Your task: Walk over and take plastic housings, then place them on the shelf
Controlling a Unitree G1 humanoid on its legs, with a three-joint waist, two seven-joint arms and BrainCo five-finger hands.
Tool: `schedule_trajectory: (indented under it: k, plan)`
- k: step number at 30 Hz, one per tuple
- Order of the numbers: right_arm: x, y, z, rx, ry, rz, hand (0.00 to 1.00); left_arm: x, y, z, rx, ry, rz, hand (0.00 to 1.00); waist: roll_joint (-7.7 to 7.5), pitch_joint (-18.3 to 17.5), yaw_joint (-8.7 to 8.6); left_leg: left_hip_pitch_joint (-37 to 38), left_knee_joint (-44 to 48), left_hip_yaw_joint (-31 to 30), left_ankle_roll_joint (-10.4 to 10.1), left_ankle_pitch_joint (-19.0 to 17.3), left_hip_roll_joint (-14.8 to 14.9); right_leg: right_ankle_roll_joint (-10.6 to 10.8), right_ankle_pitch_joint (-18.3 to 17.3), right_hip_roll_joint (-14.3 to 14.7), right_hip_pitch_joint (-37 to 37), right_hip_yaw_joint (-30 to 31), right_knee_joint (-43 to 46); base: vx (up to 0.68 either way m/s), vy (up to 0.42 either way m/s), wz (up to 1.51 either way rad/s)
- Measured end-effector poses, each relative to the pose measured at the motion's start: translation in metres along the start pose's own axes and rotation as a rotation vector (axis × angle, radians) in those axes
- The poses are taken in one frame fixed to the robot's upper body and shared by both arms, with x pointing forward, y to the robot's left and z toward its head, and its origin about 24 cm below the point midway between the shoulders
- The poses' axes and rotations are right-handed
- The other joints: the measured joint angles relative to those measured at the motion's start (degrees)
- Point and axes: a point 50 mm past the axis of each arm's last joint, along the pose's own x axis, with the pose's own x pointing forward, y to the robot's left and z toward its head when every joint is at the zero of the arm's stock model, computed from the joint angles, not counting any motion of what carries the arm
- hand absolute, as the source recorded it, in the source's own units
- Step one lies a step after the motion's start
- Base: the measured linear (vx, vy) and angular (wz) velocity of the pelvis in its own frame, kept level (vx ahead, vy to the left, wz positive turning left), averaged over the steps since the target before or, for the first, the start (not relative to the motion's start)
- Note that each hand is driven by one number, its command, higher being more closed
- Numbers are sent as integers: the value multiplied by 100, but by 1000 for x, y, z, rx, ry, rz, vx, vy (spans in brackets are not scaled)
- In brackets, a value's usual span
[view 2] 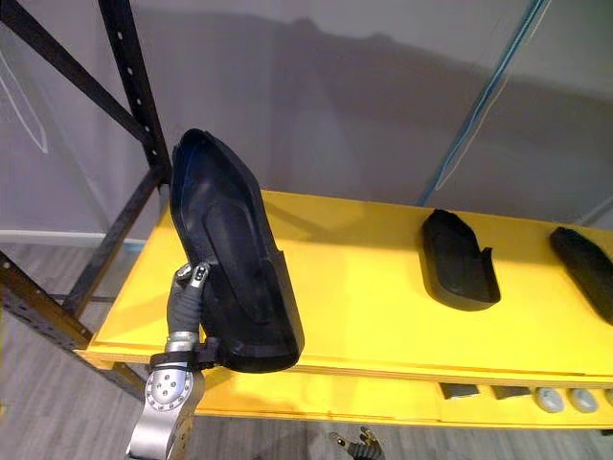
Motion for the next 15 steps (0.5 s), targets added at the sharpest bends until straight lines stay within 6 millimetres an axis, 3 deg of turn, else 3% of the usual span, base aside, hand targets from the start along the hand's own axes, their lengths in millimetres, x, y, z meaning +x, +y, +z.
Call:
schedule_trajectory:
  k: [5,15]
  plan:
    - [0,-6,-5,25,21,-20,0,0,13,-3,23,17,49,100,-31,-55,-9,323,-361,-53,-131,299,126,-83,223,227,403,-6,-398,46,-77,0]
    - [-1,-3,-11,34,43,-16,0,-3,21,-22,96,115,60,100,16,-196,-4,857,-1350,138,-142,786,148,-81,772,353,569,305,-854,9,14,-9]
